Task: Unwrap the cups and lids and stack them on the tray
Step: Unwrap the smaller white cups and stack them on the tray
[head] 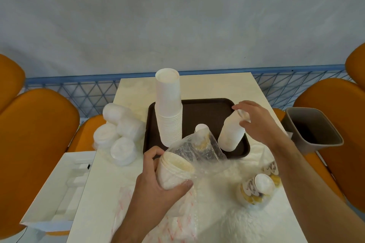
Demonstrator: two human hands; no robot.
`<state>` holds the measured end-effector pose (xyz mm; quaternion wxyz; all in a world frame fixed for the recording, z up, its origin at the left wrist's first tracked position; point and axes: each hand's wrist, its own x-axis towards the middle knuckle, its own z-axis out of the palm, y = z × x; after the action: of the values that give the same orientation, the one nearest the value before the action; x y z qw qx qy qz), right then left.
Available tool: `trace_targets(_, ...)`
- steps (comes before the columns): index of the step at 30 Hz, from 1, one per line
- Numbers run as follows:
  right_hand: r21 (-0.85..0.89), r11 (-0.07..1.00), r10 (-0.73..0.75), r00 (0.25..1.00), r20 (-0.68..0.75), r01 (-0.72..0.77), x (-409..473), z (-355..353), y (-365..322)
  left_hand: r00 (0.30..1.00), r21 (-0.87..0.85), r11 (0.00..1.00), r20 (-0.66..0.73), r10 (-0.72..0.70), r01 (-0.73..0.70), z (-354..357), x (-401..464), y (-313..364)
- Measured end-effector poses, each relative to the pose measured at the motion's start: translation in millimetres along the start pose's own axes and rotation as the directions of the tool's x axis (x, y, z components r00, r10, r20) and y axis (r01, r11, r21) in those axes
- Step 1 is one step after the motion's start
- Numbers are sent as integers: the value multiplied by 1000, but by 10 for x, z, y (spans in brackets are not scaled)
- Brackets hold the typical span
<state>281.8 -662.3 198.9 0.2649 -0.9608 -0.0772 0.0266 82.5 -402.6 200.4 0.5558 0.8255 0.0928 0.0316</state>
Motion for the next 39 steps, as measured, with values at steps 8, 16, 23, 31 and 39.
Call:
trace_targets(8, -24, 999, 22, 999, 32, -22, -9, 206, 16, 1000, 6, 1000, 4, -9, 9, 17, 19, 10)
trace_targets(16, 338, 936, -13, 969, -246, 98, -617, -93, -460, 998, 3, 998, 5, -55, 55, 21, 30, 24)
trace_targets(23, 547, 825, -335, 903, 268, 144, -917, -91, -781, 999, 55, 998, 44, -22, 19, 92, 58, 56)
trace_targets(31, 561, 787, -521, 763, 383, 256, -924, 50, -856, 994, 115, 992, 98, 41, -52, 113, 65, 90)
trace_targets(39, 615, 757, -526, 764, 375, 219, -925, 96, -905, 986, 130, 989, 160, 55, -77, 78, 78, 139)
